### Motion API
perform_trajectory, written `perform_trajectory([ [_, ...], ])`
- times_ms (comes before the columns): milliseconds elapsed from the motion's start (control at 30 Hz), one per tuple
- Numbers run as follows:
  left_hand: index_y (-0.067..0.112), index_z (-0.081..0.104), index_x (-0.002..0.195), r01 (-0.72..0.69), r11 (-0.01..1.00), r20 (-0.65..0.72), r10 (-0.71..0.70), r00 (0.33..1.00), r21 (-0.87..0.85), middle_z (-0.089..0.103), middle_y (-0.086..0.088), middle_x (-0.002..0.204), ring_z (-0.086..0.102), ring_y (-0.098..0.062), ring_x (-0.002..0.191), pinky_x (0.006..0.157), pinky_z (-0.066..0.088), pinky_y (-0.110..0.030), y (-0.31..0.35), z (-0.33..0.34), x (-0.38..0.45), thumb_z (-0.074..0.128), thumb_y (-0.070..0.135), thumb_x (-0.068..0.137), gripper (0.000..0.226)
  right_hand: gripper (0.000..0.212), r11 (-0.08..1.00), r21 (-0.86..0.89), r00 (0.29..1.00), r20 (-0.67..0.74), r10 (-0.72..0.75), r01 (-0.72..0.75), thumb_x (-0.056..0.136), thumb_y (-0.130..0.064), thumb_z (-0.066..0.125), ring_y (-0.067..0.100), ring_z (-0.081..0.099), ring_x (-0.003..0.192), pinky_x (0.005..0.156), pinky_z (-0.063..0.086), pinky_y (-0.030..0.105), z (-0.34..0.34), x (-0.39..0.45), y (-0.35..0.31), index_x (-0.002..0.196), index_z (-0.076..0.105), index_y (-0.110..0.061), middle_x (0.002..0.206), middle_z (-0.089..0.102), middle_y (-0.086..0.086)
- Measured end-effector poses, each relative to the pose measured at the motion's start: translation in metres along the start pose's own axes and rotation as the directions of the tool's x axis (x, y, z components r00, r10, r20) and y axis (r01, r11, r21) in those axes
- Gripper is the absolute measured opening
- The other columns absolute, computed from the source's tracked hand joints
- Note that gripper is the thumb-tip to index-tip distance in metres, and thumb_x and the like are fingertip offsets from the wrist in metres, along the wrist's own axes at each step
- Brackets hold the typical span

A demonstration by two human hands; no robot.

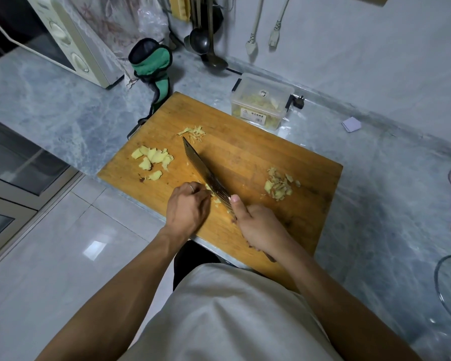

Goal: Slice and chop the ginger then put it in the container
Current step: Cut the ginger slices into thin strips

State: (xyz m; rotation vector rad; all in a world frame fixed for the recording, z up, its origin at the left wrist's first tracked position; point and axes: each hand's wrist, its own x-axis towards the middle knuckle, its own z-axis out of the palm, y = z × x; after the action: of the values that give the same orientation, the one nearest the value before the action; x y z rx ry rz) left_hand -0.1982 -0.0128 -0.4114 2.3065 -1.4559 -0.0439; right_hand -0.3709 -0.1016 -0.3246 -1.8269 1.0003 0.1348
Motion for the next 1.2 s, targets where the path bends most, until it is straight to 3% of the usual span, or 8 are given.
perform_trajectory([
  [167, 0.014, 0.077, 0.093, -0.083, 0.994, 0.078, 0.078, 0.994, 0.071, 0.069, -0.006, 0.091, 0.062, -0.031, 0.084, 0.073, 0.049, -0.037, -0.001, -0.007, 0.005, 0.051, 0.033, 0.089, 0.032, 0.076, 1.000, -0.005, 1.000, 0.000, 0.001, -0.001, 0.101, -0.067, 0.023, 0.014, 0.043, 0.044, 0.054, 0.041, 0.035, 0.004, 0.002, 0.000, 0.065, 0.054, -0.008, 0.050, 0.046, -0.003],
  [267, 0.016, 0.077, 0.097, -0.152, 0.981, 0.144, 0.134, 0.980, 0.121, 0.069, -0.007, 0.093, 0.058, -0.031, 0.086, 0.075, 0.047, -0.038, -0.008, -0.012, 0.014, 0.042, 0.038, 0.092, 0.042, 0.071, 1.000, 0.010, 1.000, -0.019, -0.003, 0.003, 0.100, -0.069, 0.023, 0.016, 0.044, 0.045, 0.054, 0.040, 0.036, 0.003, 0.004, 0.004, 0.060, 0.047, -0.015, 0.051, 0.046, -0.002],
  [367, 0.020, 0.076, 0.107, -0.193, 0.975, 0.229, 0.164, 0.959, 0.109, 0.067, -0.007, 0.103, 0.053, -0.029, 0.095, 0.081, 0.041, -0.037, -0.010, -0.018, 0.027, 0.055, 0.031, 0.096, 0.026, 0.069, 0.999, 0.048, 1.000, -0.011, 0.022, -0.021, 0.099, -0.069, 0.024, 0.019, 0.049, 0.052, 0.053, 0.042, 0.036, -0.001, 0.003, 0.004, 0.065, 0.049, -0.015, 0.057, 0.049, 0.001],
  [500, 0.025, 0.073, 0.111, -0.342, 0.927, 0.340, 0.275, 0.899, 0.154, 0.061, -0.003, 0.110, 0.048, -0.023, 0.102, 0.088, 0.039, -0.036, -0.014, -0.025, 0.039, 0.051, 0.035, 0.098, 0.028, 0.068, 0.999, 0.052, 1.000, 0.014, 0.006, -0.007, 0.100, -0.068, 0.024, 0.022, 0.048, 0.054, 0.052, 0.043, 0.035, -0.007, 0.000, 0.002, 0.073, 0.053, -0.012, 0.061, 0.048, 0.006],
  [633, 0.022, 0.078, 0.104, -0.408, 0.906, 0.267, 0.368, 0.891, 0.114, 0.068, -0.004, 0.104, 0.057, -0.029, 0.093, 0.080, 0.046, -0.035, -0.027, -0.035, 0.031, 0.074, 0.021, 0.085, 0.019, 0.069, 0.999, 0.047, 1.000, 0.011, 0.001, -0.002, 0.099, -0.069, 0.024, 0.021, 0.050, 0.053, 0.052, 0.043, 0.035, -0.007, 0.001, 0.003, 0.072, 0.053, -0.013, 0.059, 0.049, 0.004],
  [700, 0.018, 0.078, 0.102, -0.359, 0.932, 0.158, 0.346, 0.925, 0.059, 0.071, -0.005, 0.103, 0.061, -0.031, 0.089, 0.077, 0.049, -0.036, -0.032, -0.031, 0.021, 0.074, 0.016, 0.082, 0.020, 0.070, 0.998, 0.055, 1.000, -0.001, 0.004, -0.004, 0.099, -0.069, 0.025, 0.019, 0.050, 0.051, 0.052, 0.042, 0.035, -0.004, 0.002, 0.003, 0.070, 0.052, -0.013, 0.057, 0.050, 0.002],
  [867, 0.010, 0.075, 0.104, -0.034, 0.995, -0.079, 0.027, 0.997, -0.093, 0.070, -0.006, 0.101, 0.061, -0.029, 0.089, 0.077, 0.052, -0.041, -0.025, -0.012, -0.019, 0.063, 0.012, 0.086, 0.022, 0.070, 0.999, 0.045, 1.000, 0.002, -0.003, 0.003, 0.101, -0.068, 0.025, 0.006, 0.041, 0.035, 0.051, 0.038, 0.030, 0.004, 0.000, 0.002, 0.056, 0.045, -0.017, 0.040, 0.044, -0.008],
  [1200, 0.008, 0.070, 0.116, 0.068, 0.998, -0.036, -0.068, 0.997, 0.000, 0.064, -0.010, 0.108, 0.056, -0.030, 0.092, 0.080, 0.048, -0.040, 0.007, 0.008, -0.036, 0.064, 0.007, 0.083, 0.033, 0.069, 0.983, -0.161, 0.995, 0.050, -0.082, 0.089, 0.104, -0.060, 0.027, 0.013, 0.041, 0.046, 0.050, 0.030, 0.031, 0.004, 0.000, 0.002, 0.054, 0.042, -0.016, 0.050, 0.045, -0.004],
])
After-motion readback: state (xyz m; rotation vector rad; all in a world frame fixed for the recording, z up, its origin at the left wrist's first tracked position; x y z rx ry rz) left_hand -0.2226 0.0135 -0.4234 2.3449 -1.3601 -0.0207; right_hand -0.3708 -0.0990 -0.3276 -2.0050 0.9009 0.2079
